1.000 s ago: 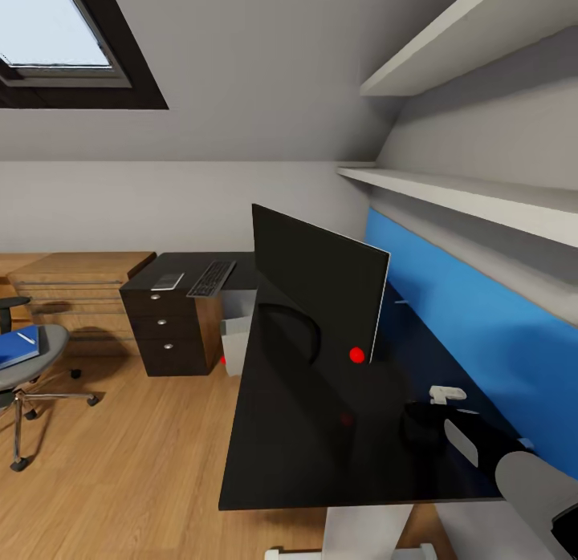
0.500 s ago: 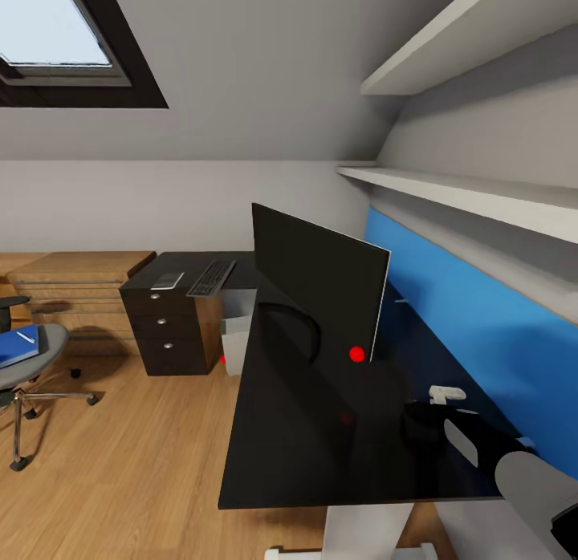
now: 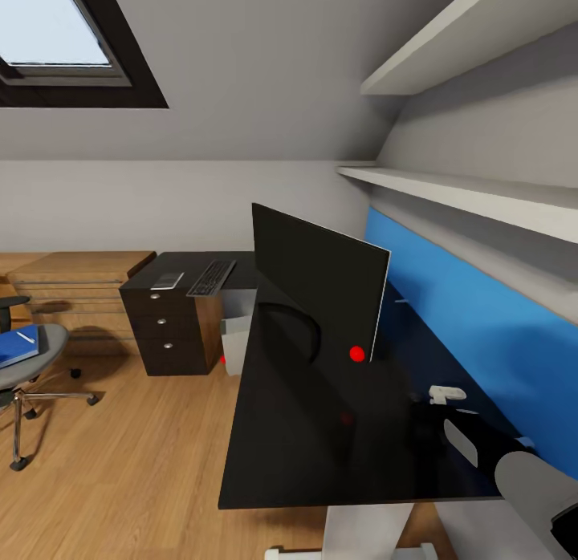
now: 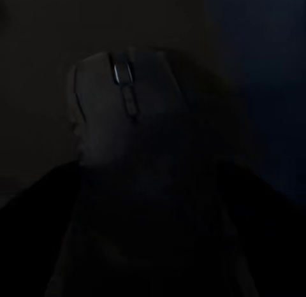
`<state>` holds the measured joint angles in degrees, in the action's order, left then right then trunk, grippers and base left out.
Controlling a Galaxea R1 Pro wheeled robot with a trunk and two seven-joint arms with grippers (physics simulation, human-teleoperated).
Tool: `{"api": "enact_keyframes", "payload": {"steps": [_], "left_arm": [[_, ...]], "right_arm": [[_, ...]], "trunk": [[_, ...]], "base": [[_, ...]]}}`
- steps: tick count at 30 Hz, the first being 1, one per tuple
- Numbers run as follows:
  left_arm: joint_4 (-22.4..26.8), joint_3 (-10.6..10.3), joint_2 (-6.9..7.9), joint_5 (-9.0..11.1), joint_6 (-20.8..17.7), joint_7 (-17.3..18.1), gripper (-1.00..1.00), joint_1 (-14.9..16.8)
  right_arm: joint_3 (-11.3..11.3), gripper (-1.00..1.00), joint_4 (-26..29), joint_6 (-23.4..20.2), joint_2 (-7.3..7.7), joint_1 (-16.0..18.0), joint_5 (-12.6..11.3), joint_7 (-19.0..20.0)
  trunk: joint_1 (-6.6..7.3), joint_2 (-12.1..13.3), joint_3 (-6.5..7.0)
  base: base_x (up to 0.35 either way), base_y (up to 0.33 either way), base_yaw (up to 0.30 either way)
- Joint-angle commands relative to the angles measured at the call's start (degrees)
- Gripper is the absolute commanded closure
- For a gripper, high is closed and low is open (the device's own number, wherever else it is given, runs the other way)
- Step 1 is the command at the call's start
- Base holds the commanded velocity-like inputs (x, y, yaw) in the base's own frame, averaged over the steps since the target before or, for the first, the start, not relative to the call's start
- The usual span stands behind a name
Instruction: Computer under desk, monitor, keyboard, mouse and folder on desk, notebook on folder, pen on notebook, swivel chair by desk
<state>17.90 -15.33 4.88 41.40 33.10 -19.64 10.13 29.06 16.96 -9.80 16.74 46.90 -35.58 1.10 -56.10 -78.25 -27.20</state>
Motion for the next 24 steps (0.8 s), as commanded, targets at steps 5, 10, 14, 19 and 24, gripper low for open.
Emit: {"api": "enact_keyframes", "payload": {"steps": [5,10,14,19,24], "left_arm": [[0.10,-0.49,0.05,0.18,0.13,-0.49,-1.00,0.05],[0.07,-0.49,0.05,0.18,0.13,-0.49,-1.00,0.06],[0.07,-0.49,0.05,0.18,0.13,-0.49,-1.00,0.06],[0.04,-0.49,0.05,0.18,0.13,-0.49,-1.00,0.02],[0.03,-0.49,0.05,0.18,0.13,-0.28,-1.00,0.03]], "right_arm": [[0.21,1.00,0.09,-0.22,0.05,0.03,-0.28,0.05],[0.21,1.00,0.09,-0.22,0.05,0.03,-0.29,0.05],[0.21,1.00,0.09,-0.22,0.05,0.03,-0.30,0.05],[0.21,1.00,0.16,-0.11,0.05,0.03,-0.34,0.05],[0.21,1.00,0.34,0.23,0.05,0.03,-0.33,0.00]], "trunk": [[0.00,-0.03,-0.06],[0.00,-0.03,-0.06],[0.00,-0.03,-0.06],[0.00,-0.03,-0.06],[0.22,0.37,0.12]], "base": [[0.000,0.000,0.000],[0.000,0.000,0.000],[0.000,0.000,0.000],[0.000,0.000,0.000],[0.000,0.000,0.000]]}}
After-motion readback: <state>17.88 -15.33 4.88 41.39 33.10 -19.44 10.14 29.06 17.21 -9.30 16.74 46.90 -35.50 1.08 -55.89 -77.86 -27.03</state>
